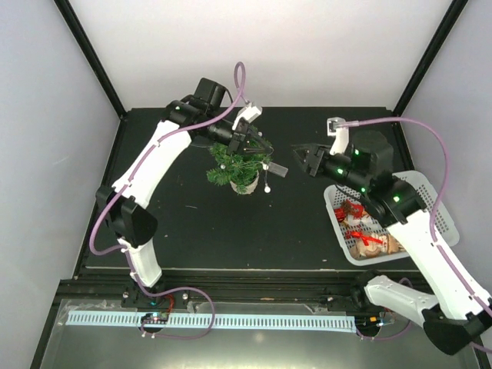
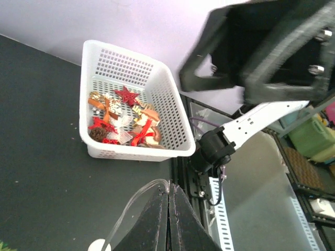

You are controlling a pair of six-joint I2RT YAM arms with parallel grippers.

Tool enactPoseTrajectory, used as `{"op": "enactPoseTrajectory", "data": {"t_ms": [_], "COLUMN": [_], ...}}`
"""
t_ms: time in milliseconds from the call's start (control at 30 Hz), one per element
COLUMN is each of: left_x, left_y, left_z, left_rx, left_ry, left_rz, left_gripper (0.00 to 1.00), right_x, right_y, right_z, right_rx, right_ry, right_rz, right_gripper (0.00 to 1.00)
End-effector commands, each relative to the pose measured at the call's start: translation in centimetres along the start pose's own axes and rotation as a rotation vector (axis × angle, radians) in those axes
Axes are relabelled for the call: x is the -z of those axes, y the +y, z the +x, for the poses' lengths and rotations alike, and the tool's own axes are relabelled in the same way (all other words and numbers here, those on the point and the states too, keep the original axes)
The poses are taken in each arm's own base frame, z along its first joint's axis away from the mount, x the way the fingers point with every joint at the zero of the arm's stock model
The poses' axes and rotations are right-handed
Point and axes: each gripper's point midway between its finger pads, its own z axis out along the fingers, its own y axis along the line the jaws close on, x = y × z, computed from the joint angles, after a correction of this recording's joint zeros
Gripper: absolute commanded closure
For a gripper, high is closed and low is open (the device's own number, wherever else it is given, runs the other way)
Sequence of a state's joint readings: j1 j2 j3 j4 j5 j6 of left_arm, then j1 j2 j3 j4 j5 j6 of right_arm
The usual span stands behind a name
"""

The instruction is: Decorate the small christmas tree

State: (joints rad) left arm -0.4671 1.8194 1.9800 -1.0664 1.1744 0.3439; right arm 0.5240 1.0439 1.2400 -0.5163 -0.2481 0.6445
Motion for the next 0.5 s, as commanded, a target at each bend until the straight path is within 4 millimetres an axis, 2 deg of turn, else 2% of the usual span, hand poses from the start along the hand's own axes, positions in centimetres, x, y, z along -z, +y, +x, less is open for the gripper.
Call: {"op": "enactPoseTrajectory", "data": {"t_ms": [0,133,467], "left_x": [-0.5,-0.7,-1.1], "left_y": [-1.6,-2.1,-3.0], "left_z": [-2.2,-2.2,-2.0], "left_rx": [-0.008,0.006,0.025], "left_ry": [-0.040,-0.043,-0.042], "left_rz": [0.061,0.089,0.132], "left_gripper": [0.98,0.98,0.98], "right_x": [0.8,0.6,-1.6], "right_y": [2.6,2.6,1.7], "right_z": [2.4,4.3,5.1], "right_rx": [0.018,0.014,0.023], "right_ry": [0.085,0.148,0.205], "right_rz": [-0.181,-0.218,-0.200], "right_gripper": [0.54,0.54,0.54]}}
